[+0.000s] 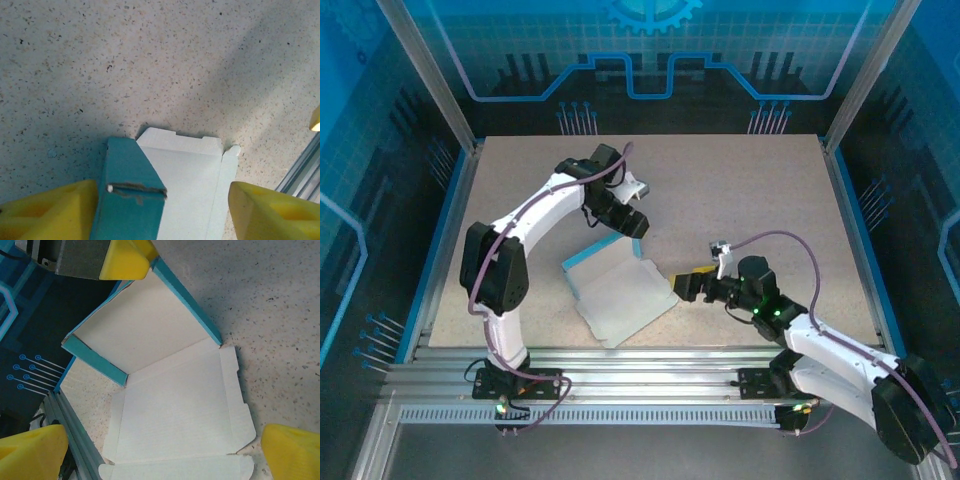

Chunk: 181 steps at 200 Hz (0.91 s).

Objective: Fold the paper box

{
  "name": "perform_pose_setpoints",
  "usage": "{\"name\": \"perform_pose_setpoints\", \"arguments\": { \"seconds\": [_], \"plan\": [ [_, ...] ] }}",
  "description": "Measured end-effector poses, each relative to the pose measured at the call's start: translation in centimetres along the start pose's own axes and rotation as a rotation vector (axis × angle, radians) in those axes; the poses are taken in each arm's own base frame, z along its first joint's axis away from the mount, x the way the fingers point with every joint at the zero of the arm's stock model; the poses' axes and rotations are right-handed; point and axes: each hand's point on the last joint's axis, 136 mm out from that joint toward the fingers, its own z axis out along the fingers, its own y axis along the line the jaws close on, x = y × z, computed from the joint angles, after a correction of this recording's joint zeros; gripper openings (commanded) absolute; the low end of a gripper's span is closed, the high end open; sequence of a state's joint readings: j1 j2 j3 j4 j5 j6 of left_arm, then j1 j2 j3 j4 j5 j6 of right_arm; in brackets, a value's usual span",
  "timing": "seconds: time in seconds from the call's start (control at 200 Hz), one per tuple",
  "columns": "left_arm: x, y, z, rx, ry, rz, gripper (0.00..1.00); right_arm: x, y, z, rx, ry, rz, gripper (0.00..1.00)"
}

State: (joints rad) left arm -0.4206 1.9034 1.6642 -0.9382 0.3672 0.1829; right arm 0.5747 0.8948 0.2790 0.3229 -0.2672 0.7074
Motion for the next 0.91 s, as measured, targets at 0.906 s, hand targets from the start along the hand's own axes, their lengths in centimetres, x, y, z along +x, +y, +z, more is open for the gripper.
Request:
{"name": "perform_pose_setpoints", "arguments": {
  "seconds": [0.906],
  "plan": [
    [1.4, 0.3, 1.3, -0.035, 0.152, -0.009, 0.38, 1.9, -1.2, -0.7, 0.032, 0.038, 0.046, 1.0]
  ]
}}
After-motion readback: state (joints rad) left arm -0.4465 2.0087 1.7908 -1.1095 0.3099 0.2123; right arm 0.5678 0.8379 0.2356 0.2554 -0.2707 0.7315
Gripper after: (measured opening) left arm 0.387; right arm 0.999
